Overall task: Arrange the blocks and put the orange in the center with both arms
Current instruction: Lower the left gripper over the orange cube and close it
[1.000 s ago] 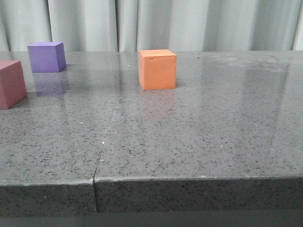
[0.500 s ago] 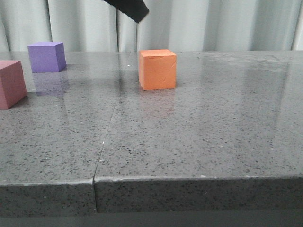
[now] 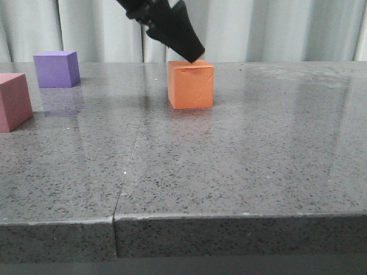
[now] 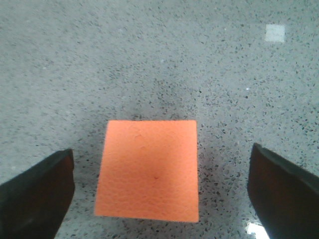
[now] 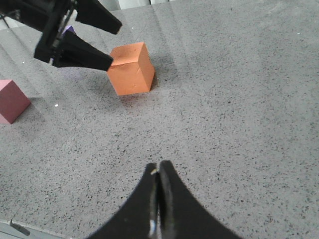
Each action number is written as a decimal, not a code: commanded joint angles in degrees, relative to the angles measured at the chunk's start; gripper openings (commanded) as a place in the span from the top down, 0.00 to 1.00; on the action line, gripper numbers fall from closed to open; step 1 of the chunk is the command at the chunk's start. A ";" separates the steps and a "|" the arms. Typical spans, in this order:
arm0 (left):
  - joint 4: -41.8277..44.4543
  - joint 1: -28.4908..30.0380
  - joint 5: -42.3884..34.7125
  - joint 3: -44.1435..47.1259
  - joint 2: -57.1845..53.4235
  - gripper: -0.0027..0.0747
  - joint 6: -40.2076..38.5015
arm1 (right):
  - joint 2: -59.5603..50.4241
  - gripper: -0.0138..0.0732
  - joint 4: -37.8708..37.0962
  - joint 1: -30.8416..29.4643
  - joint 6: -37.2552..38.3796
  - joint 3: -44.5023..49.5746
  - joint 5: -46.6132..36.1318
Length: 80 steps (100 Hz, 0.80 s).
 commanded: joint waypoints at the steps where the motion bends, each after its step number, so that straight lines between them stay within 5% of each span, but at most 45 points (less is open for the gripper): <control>1: -2.99 -0.45 -2.92 -1.93 -2.34 0.10 0.05 | 0.35 0.92 -0.74 0.04 -0.57 -1.33 -4.33; 59: -2.32 -0.45 -2.58 -1.93 0.85 0.10 0.17 | 0.35 0.92 -0.74 0.04 -0.57 -1.33 -4.33; 80: -2.65 -0.45 -2.58 -1.93 0.85 0.29 0.17 | 0.35 0.92 -0.74 0.04 -0.57 -1.33 -4.33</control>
